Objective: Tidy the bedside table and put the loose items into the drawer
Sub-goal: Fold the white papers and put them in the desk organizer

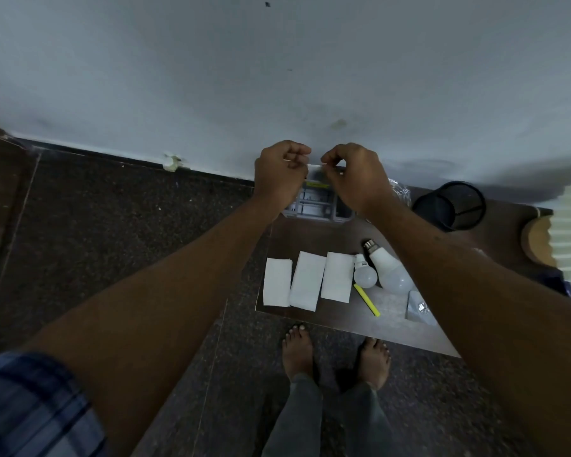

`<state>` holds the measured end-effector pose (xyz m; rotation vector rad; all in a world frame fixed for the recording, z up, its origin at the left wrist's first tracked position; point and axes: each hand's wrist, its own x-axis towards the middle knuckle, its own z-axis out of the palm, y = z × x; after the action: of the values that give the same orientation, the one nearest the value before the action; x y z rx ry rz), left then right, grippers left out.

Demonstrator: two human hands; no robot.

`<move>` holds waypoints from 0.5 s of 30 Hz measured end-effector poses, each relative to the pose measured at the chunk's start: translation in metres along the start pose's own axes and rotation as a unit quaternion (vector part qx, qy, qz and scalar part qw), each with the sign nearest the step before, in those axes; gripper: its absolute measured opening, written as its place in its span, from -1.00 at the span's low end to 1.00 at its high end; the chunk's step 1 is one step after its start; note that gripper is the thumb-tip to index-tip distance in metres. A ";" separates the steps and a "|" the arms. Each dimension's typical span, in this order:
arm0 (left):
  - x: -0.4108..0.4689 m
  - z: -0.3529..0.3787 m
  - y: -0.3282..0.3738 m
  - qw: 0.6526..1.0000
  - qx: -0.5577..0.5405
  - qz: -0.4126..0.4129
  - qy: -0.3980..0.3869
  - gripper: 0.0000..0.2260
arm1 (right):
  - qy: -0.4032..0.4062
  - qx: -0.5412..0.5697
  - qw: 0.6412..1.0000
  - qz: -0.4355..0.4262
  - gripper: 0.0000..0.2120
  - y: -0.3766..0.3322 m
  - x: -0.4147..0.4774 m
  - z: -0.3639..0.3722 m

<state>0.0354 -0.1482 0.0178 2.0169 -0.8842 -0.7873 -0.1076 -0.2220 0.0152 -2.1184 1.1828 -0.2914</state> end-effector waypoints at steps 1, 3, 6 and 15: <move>-0.001 -0.001 0.000 1.000 -0.004 -0.002 0.002 -0.77 | 0.001 -0.003 1.000 0.005 -0.80 0.001 -0.001 0.000; -0.004 -0.002 -0.001 1.000 -0.017 -0.006 0.005 -0.76 | 0.011 -0.007 1.000 0.008 -0.79 0.002 -0.003 0.000; -0.010 -0.003 0.000 0.999 -0.034 -0.009 0.017 -0.76 | 0.034 -0.002 0.999 0.005 -0.78 0.003 -0.007 -0.002; -0.038 -0.008 -0.009 0.994 -0.086 -0.045 0.045 -0.82 | 0.074 0.053 0.996 -0.009 -0.91 -0.005 -0.032 -0.003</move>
<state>0.0230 -0.1108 0.0228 1.9337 -0.6558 -0.7877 -0.1235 -0.1958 0.0245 -2.0440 1.2039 -0.5154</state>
